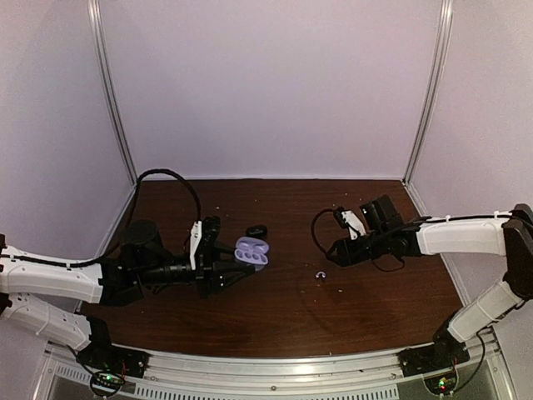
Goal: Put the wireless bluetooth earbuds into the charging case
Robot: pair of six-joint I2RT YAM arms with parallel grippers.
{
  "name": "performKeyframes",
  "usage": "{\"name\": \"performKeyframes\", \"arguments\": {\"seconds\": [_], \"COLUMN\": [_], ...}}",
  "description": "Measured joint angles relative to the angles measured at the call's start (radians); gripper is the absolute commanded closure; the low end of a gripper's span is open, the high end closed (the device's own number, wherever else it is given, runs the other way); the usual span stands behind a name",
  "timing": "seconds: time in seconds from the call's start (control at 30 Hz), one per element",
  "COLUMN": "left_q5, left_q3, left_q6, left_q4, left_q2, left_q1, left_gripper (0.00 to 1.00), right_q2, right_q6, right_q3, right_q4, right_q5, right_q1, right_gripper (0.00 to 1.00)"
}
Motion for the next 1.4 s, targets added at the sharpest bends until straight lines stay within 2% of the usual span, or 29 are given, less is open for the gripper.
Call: {"name": "performKeyframes", "arguments": {"seconds": [0.33,0.6,0.8,1.4], "left_q5": [0.000,0.003,0.003,0.004], "left_q3": [-0.021,-0.022,-0.022,-0.022], "left_q6": [0.000,0.000,0.001,0.002], "left_q4": [0.012,0.013,0.013,0.013], "left_q2": [-0.022,-0.022,-0.022,-0.018], "left_q1": [0.002,0.002,0.002,0.002], "left_gripper": [0.94,0.94,0.94,0.94], "right_q2": [0.208,0.294,0.303,0.262], "right_q6": [-0.028,-0.045,-0.054,-0.058], "right_q3": [-0.008,0.010,0.013,-0.057], "right_q4": [0.071,0.156,0.171,0.200], "right_q5": [-0.081,-0.126,-0.145,-0.184], "right_q1": [-0.062,-0.081,-0.081,-0.051], "right_gripper": [0.65,0.67,0.67,0.75]}}
